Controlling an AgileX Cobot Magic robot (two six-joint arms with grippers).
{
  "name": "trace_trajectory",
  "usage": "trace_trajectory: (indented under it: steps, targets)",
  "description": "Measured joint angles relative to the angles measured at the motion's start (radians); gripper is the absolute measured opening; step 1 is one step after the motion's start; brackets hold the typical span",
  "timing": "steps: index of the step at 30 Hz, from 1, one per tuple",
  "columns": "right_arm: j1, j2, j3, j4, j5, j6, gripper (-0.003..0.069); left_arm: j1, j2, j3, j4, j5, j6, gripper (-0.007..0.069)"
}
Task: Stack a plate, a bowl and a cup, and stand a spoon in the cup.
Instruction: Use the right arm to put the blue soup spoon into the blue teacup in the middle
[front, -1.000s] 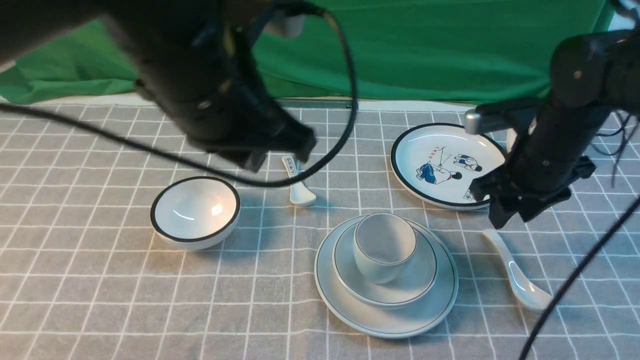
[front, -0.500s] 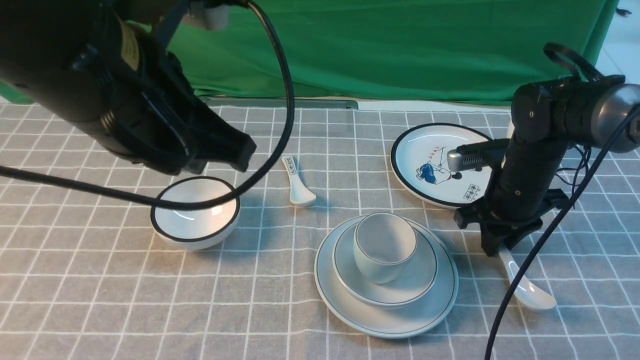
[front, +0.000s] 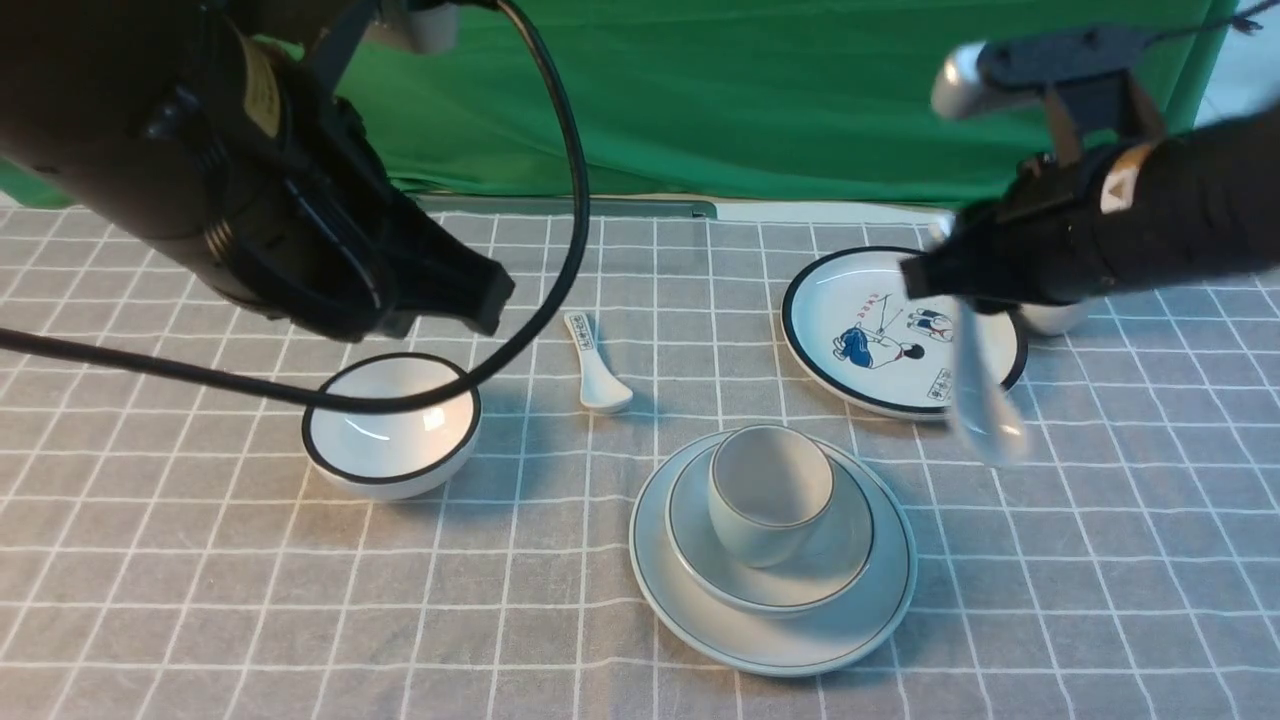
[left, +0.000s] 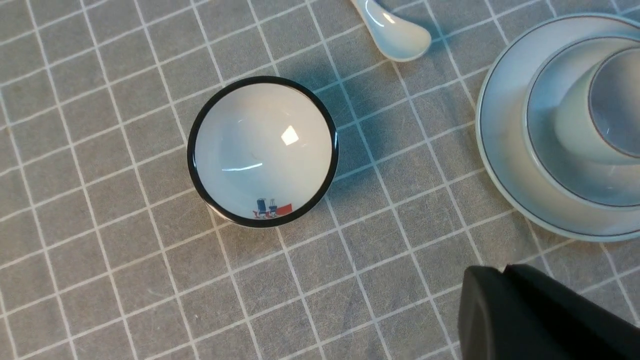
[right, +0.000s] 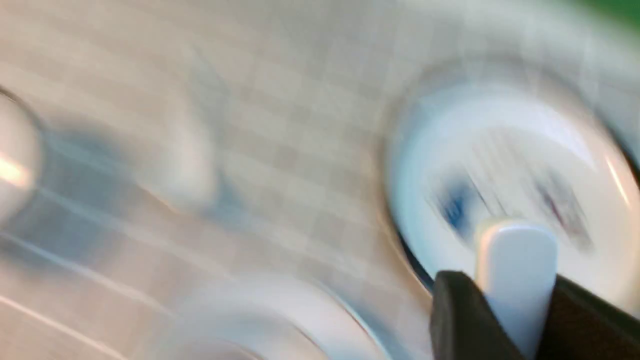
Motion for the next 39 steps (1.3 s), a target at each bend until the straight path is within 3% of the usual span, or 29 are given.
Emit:
trace_trajectory:
  steps: [6, 11, 16, 23, 29, 35, 39]
  targets:
    - [0.171, -0.047, 0.221, 0.006, -0.462, 0.018, 0.0184, 0.000, 0.000, 0.000, 0.002, -0.044, 0.000, 0.0010]
    - [0.211, 0.022, 0.240, 0.006, -0.659, -0.011, 0.0184, 0.000, 0.000, 0.000, 0.004, -0.055, 0.000, 0.0010]
    - [0.212, 0.104, 0.244, 0.009, -0.717, -0.084, 0.0184, 0.000, 0.001, 0.000, 0.004, -0.055, 0.000, 0.0010]
    - [0.212, 0.145, 0.298, 0.009, -0.782, -0.087, 0.0184, 0.000, 0.001, 0.000, 0.007, -0.056, 0.002, 0.0010]
    - [0.212, 0.145, 0.442, 0.010, -1.031, -0.087, 0.0184, 0.000, 0.001, 0.000, 0.009, -0.067, 0.003, 0.0010]
    - [0.212, 0.145, 0.481, 0.010, -1.057, -0.087, 0.0184, 0.000, 0.001, 0.000, 0.011, -0.116, 0.003, 0.0010]
    - [0.212, 0.145, 0.482, 0.010, -1.057, -0.087, 0.0227, 0.000, 0.001, 0.000, 0.013, -0.127, 0.003, 0.0010]
